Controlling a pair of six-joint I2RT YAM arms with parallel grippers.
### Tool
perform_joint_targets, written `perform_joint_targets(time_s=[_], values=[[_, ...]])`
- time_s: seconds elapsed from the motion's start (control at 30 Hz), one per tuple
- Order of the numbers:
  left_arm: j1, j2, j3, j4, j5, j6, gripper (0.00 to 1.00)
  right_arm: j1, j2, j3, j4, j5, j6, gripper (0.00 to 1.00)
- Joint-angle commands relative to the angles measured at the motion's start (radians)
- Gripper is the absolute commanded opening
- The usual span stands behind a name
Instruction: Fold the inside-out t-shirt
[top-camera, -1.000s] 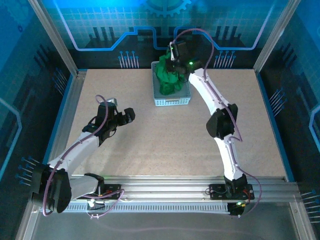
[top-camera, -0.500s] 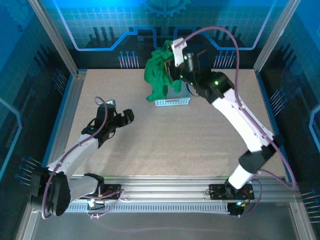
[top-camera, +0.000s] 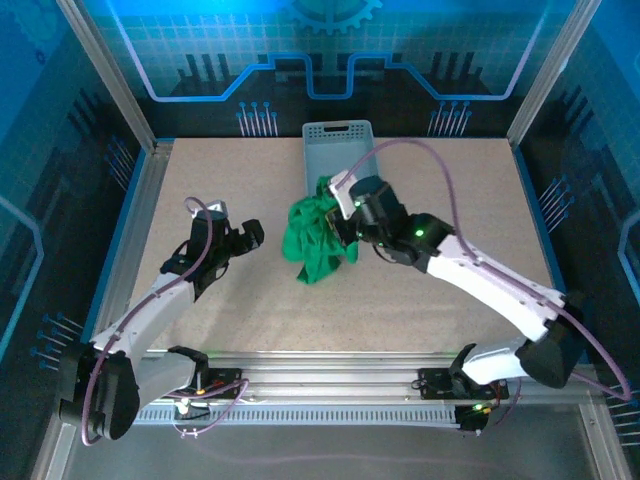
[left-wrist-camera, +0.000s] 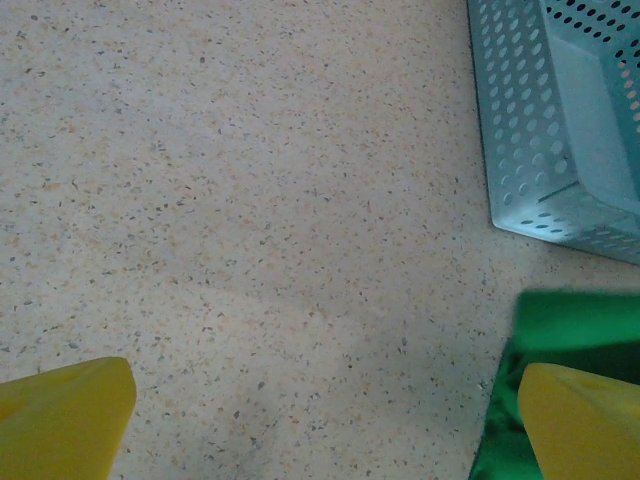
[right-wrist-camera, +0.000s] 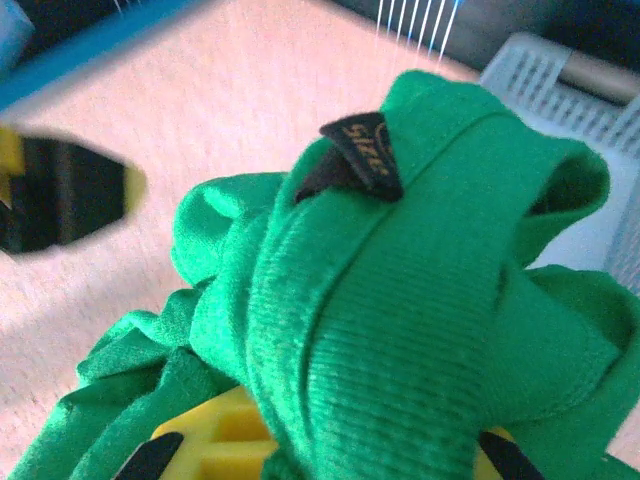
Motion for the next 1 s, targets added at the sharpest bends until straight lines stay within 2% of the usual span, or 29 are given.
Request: perform_joint_targets(time_s=[0.0, 0.07, 0.13, 0.2, 0.23, 0.43, 0.57, 0.7, 0.83, 0.97], values=[[0.006, 0.005, -0.006, 0.014, 0.003, -0.017, 0.99, 0.007, 0.071, -0.066, 0.124, -0.008, 0.070, 0.09], [0.005, 0.020, 0.000, 0.015, 0.020, -0.015, 0.99, 0.006, 0.114, -0.062, 0.125, -0.006, 0.077, 0.22], [0.005, 0.040, 0.009, 0.016, 0.044, -0.013, 0.99, 0.005, 0.145, -0.041, 0.117, 0.002, 0.077, 0.47], [0.005, 0.067, 0.025, 0.002, 0.061, -0.008, 0.99, -0.003, 0.159, -0.006, 0.085, 0.036, 0.083, 0.65], [0.006, 0.082, 0.036, -0.008, 0.064, -0.006, 0.99, -0.015, 0.163, 0.015, 0.058, 0.050, 0.086, 0.71], [0.005, 0.119, 0.055, -0.017, 0.088, -0.002, 0.99, -0.139, 0.119, 0.062, 0.008, 0.049, 0.083, 0.90], [0.005, 0.127, 0.057, -0.010, 0.101, -0.003, 0.99, -0.285, 0.200, 0.169, -0.069, 0.033, 0.143, 0.92], [0.005, 0.130, 0.056, -0.006, 0.112, -0.009, 0.99, -0.399, 0.387, 0.310, -0.117, 0.057, 0.162, 0.91], [0.005, 0.122, 0.051, -0.009, 0.106, -0.003, 0.99, -0.465, 0.577, 0.463, -0.150, 0.065, 0.139, 0.90], [0.005, 0.124, 0.053, -0.007, 0.106, -0.002, 0.99, -0.514, 0.745, 0.643, -0.205, 0.001, 0.134, 0.90]])
